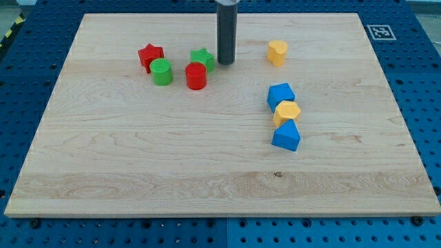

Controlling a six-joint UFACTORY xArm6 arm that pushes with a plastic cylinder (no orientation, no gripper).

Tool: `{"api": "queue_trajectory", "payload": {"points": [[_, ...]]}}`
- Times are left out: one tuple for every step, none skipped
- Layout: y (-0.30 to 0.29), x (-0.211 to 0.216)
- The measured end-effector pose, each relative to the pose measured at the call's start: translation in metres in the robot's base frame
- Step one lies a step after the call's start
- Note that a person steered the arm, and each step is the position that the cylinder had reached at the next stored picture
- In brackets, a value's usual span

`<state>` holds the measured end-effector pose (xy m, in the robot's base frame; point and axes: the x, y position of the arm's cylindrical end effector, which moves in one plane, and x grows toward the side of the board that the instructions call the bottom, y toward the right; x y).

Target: Place the heart above the cube

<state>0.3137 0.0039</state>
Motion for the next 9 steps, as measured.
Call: {"api": "queue_trajectory", "payload": {"points": [[0.016, -0.037], [0.059, -0.040], [0.091, -0.037], [0.095, -0.015], [0.095, 0.011], [0.096, 0.032], [0.104, 0.060], [0.104, 0.058], [0.109, 0.049]]}}
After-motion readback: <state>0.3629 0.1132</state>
